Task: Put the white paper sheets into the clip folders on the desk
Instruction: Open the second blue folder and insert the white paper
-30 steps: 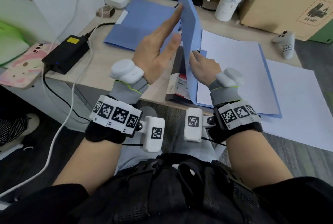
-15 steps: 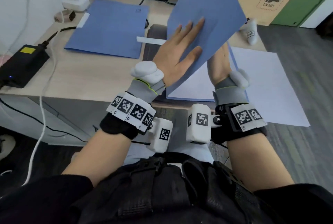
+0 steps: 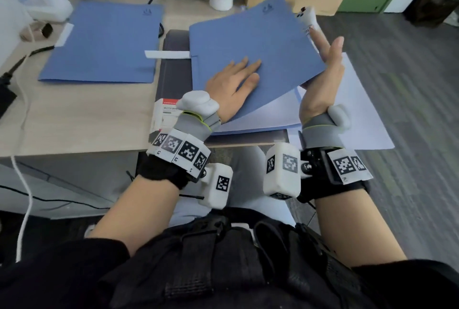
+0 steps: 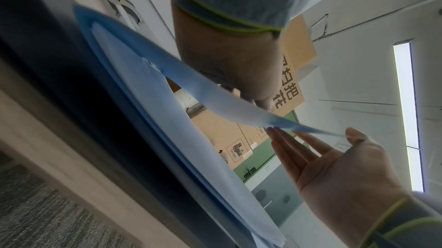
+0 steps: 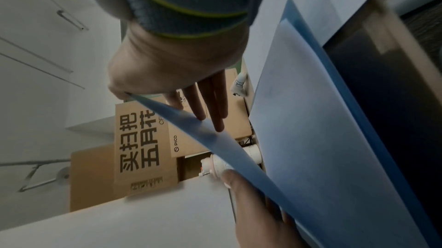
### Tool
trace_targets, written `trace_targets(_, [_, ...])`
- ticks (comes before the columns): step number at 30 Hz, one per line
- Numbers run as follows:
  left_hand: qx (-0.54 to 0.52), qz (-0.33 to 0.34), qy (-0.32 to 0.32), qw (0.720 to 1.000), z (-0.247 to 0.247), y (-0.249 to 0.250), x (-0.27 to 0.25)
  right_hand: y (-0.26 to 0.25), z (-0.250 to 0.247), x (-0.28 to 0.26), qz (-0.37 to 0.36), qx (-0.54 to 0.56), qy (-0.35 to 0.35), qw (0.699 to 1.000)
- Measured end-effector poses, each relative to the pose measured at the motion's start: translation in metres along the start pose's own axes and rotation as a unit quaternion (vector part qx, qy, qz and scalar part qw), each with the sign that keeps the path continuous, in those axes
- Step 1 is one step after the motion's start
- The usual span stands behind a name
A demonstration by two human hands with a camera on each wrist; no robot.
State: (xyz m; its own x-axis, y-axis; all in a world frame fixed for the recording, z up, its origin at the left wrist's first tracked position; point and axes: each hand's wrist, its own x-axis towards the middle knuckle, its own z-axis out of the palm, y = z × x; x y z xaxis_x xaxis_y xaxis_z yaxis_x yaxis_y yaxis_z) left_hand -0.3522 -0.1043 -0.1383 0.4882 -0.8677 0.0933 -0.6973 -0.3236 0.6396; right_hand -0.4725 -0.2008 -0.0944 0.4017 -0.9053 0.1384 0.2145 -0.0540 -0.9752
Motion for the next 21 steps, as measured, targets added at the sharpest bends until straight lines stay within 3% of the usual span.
trace_targets(10, [0.054, -0.057, -0.046, 0.996, 0.006, -0.011, 0.014, 0.03, -0.028, 0.009, 0.028, -0.042, 0.121, 0.991])
trace_targets(14, [0.07, -0.067, -0.046, 0.994, 0.009, -0.015, 0.015, 0.052, -0.036, 0.016, 0.081, -0.157, 0.121, 0.977])
trace_targets(21, [0.054, -0.075, -0.061, 0.994, -0.003, -0.017, 0.023, 0.055, -0.032, 0.029, 0.064, -0.361, 0.068, 0.928])
